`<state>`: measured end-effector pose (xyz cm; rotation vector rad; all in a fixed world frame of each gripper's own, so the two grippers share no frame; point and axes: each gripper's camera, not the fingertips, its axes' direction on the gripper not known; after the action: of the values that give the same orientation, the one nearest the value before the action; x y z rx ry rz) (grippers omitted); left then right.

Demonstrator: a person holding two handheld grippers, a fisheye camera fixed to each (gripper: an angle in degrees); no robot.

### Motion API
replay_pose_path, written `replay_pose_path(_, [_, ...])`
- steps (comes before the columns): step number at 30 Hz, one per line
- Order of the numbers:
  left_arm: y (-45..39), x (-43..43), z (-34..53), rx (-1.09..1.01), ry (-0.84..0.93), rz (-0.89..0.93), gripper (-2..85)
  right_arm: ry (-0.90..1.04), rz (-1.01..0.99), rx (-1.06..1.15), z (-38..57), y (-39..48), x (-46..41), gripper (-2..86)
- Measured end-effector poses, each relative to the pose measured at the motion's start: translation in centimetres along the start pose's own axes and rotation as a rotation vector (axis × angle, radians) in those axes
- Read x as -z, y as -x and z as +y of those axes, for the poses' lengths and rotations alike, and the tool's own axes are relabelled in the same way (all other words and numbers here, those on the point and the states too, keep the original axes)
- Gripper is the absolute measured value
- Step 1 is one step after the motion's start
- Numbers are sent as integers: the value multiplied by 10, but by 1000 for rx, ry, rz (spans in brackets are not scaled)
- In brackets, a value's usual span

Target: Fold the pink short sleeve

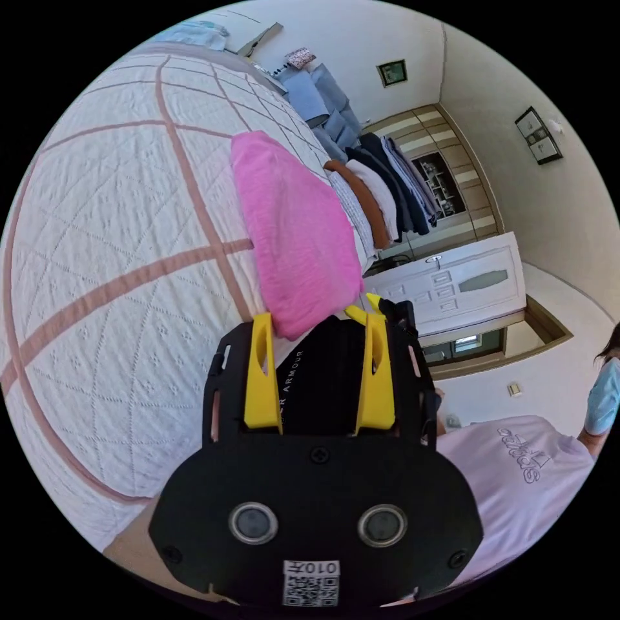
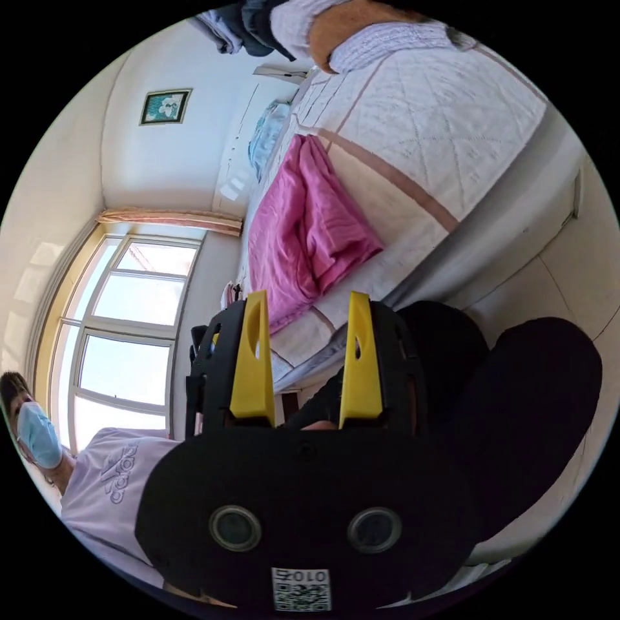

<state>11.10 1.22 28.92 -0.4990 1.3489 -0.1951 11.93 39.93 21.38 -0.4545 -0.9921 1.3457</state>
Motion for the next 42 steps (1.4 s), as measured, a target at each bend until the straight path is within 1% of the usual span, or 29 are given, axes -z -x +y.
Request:
replay_pose_path(3, [24, 5, 6, 92, -39, 75, 172, 28, -49, -25, -7, -13, -3, 164])
replay_pose_path(4, [32, 11, 12, 133, -79, 110, 169, 36, -63, -33, -8, -17, -2, 164])
replay_pose_path(6, [36, 21, 20, 147, -114, 95, 165, 33, -80, -45, -9, -22, 2, 162])
replay_pose_path(9, [43, 23, 24, 133, -94, 114, 160, 22, -105, -57, -16, -29, 10, 157])
replay_pose_path(11, [36, 21, 22, 87, -75, 74, 157, 61, -120, -36, -22, -26, 9, 149])
replay_pose_path(13, [16, 16, 16, -23, -15, -95, 155, 60, -92, -30, -24, -26, 10, 150])
replay_pose_path(14, [14, 15, 16, -32, -17, -107, 155, 36, -89, -34, -25, -29, 13, 153])
replay_pose_path(17, [28, 15, 17, 40, -71, 3, 152, -43, -176, -87, -26, -45, 30, 154])
replay_pose_path(18, [35, 16, 17, 70, -84, 45, 147, -57, -178, -99, -27, -48, 34, 154])
replay_pose_path(20, [44, 15, 17, 87, -87, 70, 135, -93, -153, -115, -33, -54, 47, 151])
replay_pose_path(23, [49, 15, 15, 87, -95, 122, 104, -48, -175, -117, -43, -56, 45, 151])
replay_pose_path(25, [44, 19, 13, 77, -126, 215, 86, -9, -196, -102, -42, -50, 39, 156])
replay_pose_path(27, [33, 24, 9, 46, -134, 222, 78, 23, -229, -78, -36, -41, 32, 163])
replay_pose_path(31, [13, 31, 0, -10, -155, 274, 69, 31, -458, -124, -24, -25, 9, 200])
replay_pose_path(35, [9, 31, -3, -37, -144, 268, 68, -26, -592, -230, -32, -20, -11, 215])
replay_pose_path(37, [13, 28, 1, -40, -132, 262, 72, -56, -597, -254, -39, -16, -17, 208])
replay_pose_path(39, [14, 26, 4, -51, -121, 264, 77, -30, -548, -245, -48, -8, -25, 192])
replay_pose_path(41, [17, 26, 6, -68, -102, 263, 83, -79, -487, -240, -51, -4, -24, 128])
replay_pose_path(42, [21, 27, 7, -83, -84, 284, 89, -93, -466, -233, -52, -3, -22, 111])
